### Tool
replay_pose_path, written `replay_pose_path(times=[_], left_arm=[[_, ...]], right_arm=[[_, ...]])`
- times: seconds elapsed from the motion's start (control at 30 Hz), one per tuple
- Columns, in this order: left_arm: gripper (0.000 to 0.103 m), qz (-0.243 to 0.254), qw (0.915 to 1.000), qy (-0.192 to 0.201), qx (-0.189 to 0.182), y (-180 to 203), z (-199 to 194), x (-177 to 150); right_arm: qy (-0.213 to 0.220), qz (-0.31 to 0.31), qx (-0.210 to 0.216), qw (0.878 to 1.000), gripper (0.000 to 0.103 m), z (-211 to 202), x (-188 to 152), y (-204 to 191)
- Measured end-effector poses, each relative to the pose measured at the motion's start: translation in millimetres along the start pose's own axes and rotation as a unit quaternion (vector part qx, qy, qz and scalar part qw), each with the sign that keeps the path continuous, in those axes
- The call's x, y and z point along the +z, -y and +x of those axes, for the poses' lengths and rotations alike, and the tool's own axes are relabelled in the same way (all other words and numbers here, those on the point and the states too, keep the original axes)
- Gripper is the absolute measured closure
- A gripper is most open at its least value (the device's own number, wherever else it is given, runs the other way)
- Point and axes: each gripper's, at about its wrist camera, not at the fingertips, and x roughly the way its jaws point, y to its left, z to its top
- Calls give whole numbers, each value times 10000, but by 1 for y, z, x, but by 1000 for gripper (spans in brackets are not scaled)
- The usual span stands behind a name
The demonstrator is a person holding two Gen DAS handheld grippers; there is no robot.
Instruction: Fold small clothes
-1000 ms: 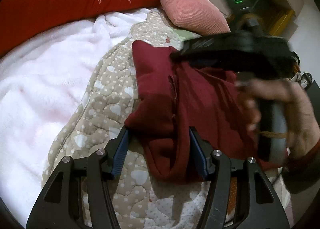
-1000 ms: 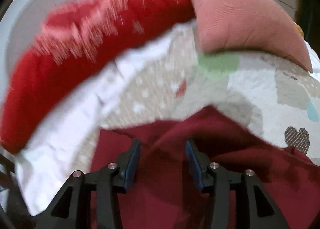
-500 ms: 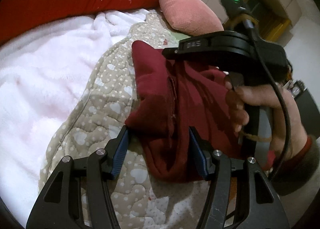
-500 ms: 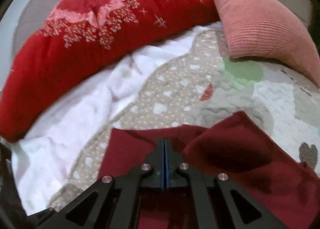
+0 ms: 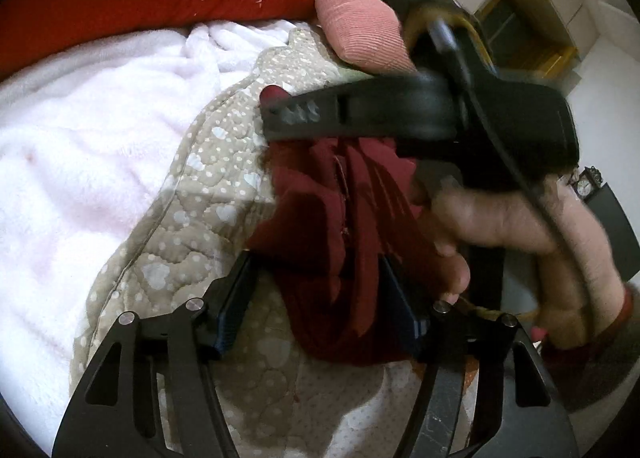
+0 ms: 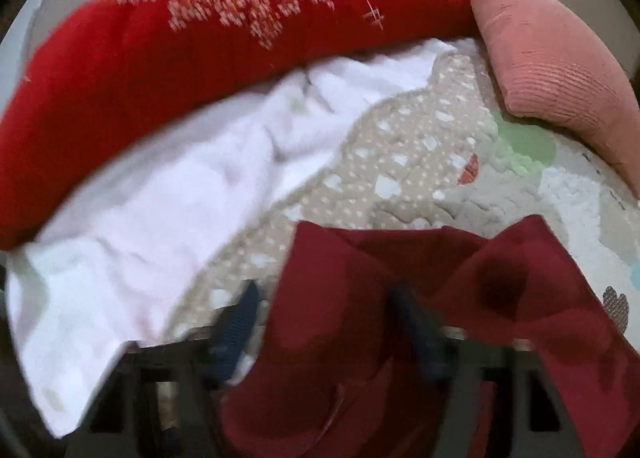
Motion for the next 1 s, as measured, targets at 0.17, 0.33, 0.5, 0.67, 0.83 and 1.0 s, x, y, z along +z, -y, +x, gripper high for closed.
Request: replay_pose_path(times=[0.17, 0.33, 0.5, 0.67, 0.83, 1.0], left_arm=[[29, 196, 9997, -113, 72, 12, 8, 11], [33, 96, 9999, -36, -136, 14, 20, 22], [58, 486, 9987, -45, -154, 26, 24, 20], [60, 680, 9976, 12, -153, 32, 21, 17], [60, 813, 9966, 45, -113, 37, 21, 15], [62, 855, 9963, -3, -44, 37, 21, 11]], right_arm=[[491, 41, 235, 9985, 90, -35, -14, 19], [753, 491, 461, 9949, 91, -69, -23, 51], [655, 782, 583, 9931, 85, -69, -30, 62], [507, 1056, 467, 9920, 38, -64, -26, 64], [185, 1150, 834, 9897, 37, -51, -19, 55], [-263, 986, 770, 9918, 36, -29, -14, 42]])
